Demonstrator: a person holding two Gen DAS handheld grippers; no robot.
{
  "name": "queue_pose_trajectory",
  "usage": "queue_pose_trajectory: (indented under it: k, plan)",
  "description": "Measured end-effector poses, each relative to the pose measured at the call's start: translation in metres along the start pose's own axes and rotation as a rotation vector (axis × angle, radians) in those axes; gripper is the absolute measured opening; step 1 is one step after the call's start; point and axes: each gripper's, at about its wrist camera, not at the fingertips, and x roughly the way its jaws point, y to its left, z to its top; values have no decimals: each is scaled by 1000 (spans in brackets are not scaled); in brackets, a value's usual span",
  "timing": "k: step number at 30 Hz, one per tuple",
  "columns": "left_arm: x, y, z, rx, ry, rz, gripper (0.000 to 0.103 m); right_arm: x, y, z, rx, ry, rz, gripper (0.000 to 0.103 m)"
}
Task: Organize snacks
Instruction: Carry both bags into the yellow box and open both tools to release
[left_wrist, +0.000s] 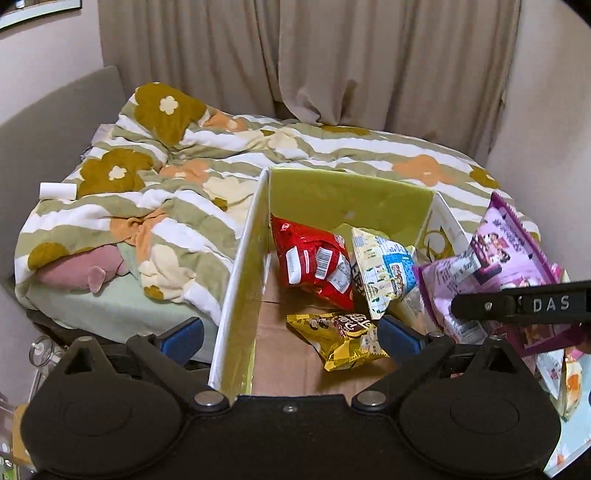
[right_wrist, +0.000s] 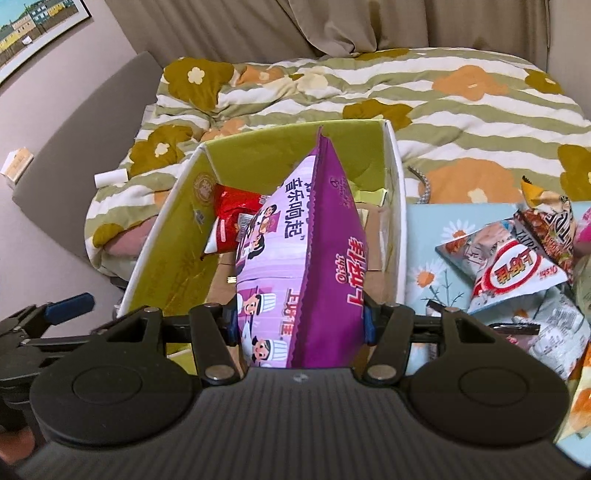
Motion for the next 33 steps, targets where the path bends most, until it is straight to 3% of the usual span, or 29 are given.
queue_pose_trajectory:
  k: [5, 6, 7, 8, 17, 33]
  plan:
    - [2, -3, 0, -9, 1, 1, 102, 10, -1, -3, 6, 27, 8, 75]
    - [4, -3, 0, -8, 6, 2, 102, 13, -2, -4, 17, 31, 13, 81]
    - [6, -3, -1, -7, 12, 2, 102, 16, -4, -5, 31, 34, 15, 97]
    - [7, -3, -3, -6, 17, 0, 102, 18, -5, -6, 44, 32, 15, 103]
    - [15, 1, -13, -23, 53, -8, 102, 13, -9, -15, 64, -35, 29, 103]
    - [-16, -13, 1, 35, -14, -56, 102, -41, -5, -14, 45, -117, 12, 103]
